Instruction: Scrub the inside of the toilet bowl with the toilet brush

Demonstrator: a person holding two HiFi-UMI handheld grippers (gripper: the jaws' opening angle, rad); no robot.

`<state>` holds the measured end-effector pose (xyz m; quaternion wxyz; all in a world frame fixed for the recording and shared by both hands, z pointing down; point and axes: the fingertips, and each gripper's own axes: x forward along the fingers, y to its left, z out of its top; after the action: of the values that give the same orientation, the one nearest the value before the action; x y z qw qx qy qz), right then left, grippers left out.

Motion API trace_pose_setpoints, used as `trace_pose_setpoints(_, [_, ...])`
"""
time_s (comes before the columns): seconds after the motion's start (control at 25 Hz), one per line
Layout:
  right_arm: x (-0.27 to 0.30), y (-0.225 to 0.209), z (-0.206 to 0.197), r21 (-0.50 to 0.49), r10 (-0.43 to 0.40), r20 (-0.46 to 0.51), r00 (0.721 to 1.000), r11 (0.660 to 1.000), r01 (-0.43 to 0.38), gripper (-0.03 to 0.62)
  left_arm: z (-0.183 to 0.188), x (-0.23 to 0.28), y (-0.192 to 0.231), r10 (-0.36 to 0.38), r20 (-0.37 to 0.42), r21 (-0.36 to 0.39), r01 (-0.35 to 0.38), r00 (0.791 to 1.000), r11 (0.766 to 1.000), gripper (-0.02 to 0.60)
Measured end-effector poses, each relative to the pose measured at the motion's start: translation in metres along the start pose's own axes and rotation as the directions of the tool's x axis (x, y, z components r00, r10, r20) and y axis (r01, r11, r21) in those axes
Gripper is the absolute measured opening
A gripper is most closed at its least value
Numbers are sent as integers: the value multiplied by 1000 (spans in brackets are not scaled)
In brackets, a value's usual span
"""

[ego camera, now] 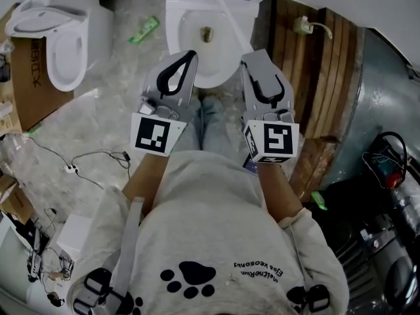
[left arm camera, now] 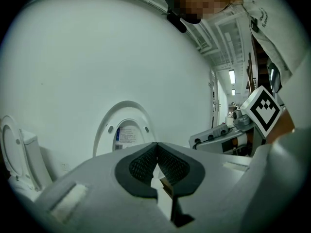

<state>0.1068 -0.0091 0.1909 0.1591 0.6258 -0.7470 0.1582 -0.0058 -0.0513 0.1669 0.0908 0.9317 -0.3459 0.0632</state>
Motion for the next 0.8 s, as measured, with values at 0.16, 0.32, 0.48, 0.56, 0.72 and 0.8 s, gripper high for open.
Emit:
trace_pose_setpoints(0.16, [13,-8,-20,6,-5,-17,1000,1000,5,152,-24,7,0,-15,-12,1,15,1000,1000,-12])
trace_pose_setpoints(0.32, [27,-8,-39,7,0,-30,1000,1000,0,152,-47,11,5,-11,-20,-12,11,1000,1000,-12])
trace_pose_setpoints(0.48, [36,-9,-58,10,6,-43,999,1000,-6,152,-68,13,9,-3,-33,-22,2,999,1000,-12])
trace_pose_setpoints(0.56, [40,-8,-68,14,12,-50,999,1000,-11,153,-78,14,10,-4,-40,-24,3,999,1000,-12])
trace_pose_setpoints(0.72, [50,-6,-89,22,17,-70,997,1000,-15,152,-96,18,11,-15,-40,-23,14,999,1000,-12])
trace_pose_setpoints(0.8, [54,-4,-100,28,19,-82,996,999,-17,152,-105,19,13,-20,-45,-23,19,999,1000,-12])
